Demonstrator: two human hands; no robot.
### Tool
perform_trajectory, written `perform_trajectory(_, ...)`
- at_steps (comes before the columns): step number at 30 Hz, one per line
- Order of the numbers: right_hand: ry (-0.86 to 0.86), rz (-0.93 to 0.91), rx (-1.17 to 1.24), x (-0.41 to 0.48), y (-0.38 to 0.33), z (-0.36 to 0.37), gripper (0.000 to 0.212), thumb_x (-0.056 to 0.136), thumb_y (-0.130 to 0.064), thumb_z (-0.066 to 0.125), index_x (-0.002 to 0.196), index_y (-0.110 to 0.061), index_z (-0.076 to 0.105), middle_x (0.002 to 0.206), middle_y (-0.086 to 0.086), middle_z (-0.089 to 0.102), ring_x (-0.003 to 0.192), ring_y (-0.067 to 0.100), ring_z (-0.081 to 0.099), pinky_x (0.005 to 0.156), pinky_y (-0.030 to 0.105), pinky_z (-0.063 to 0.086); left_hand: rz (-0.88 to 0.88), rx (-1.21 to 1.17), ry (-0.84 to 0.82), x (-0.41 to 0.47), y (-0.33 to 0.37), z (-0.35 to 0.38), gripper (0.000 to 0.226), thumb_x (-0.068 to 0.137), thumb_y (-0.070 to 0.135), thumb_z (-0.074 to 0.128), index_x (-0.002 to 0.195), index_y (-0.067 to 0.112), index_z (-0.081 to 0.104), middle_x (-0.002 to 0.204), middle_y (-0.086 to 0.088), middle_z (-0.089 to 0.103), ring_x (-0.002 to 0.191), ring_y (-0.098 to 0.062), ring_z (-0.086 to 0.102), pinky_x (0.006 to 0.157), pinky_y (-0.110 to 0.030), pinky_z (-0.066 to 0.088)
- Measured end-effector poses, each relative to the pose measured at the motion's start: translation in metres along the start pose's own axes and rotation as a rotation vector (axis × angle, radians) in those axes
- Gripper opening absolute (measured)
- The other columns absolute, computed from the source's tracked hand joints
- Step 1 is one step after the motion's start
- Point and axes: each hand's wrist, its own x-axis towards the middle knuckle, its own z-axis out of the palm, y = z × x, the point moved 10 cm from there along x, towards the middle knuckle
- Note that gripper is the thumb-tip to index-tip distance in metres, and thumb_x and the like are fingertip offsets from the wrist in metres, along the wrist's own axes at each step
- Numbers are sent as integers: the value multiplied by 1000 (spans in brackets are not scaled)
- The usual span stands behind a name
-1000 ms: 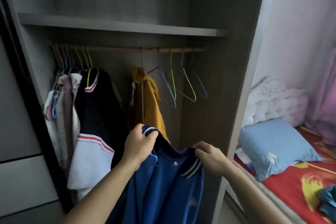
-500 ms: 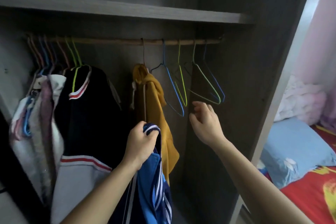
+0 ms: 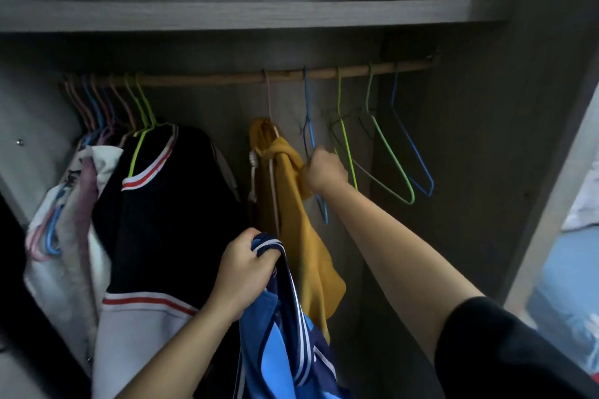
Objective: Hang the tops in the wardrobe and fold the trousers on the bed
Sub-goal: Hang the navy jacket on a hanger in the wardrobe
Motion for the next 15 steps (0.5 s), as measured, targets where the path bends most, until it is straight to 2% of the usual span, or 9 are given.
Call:
perform_trajectory(3, 150, -17, 208, -5, 2, -16, 30, 98, -25, 43, 121, -11, 57, 113, 18, 67, 104, 39, 63, 88, 48, 54, 2, 29, -7, -3, -2, -1, 10, 83, 14, 64, 74, 16, 60, 68, -4, 64, 63, -18, 63, 59, -33, 49)
perform_trajectory(5, 209, -51, 330, -19, 9, -28, 34, 102, -29, 40, 127, -14, 56, 112, 18, 68, 101, 38, 64, 85, 44, 54, -6, 23, -14, -6, -4, 1, 11, 83, 14, 64, 73, 16, 59, 65, -1, 62, 59, -14, 60, 58, -32, 47)
perform_trajectory(8, 280, -151, 503, -55, 24, -42, 32, 103, -35, 40, 127, -20, 55, 98, 1, 69, 86, 18, 67, 73, 37, 54, -8, 18, -54, -13, -8, 8, 10, 82, 17, 63, 73, 20, 58, 60, 3, 59, 56, -12, 57, 55, -31, 45)
perform_trajectory(10, 320, -207, 579, -87, 38, -47, 25, 103, -41, 42, 120, -29, 57, 83, -12, 65, 75, 5, 64, 64, 30, 53, -2, 29, -88, -20, -10, 13, 8, 78, 21, 62, 73, 21, 57, 60, 4, 58, 55, -12, 57, 55, -30, 45)
perform_trajectory(12, 358, -244, 588, -123, 56, -49, 11, 101, -45, 45, 102, -39, 54, 75, -13, 63, 65, 4, 61, 54, 23, 47, 8, 44, -111, -29, -13, 17, 9, 74, 24, 60, 71, 18, 54, 60, 2, 58, 56, -14, 57, 56, -31, 46)
perform_trajectory(15, 440, -242, 509, -179, 89, -49, 15, 97, -46, 53, 86, -38, 46, 69, -15, 58, 54, 3, 53, 49, 13, 36, 30, 40, -163, -40, -18, 22, 10, 73, 23, 60, 68, 21, 52, 58, 4, 57, 53, -11, 55, 54, -28, 45)
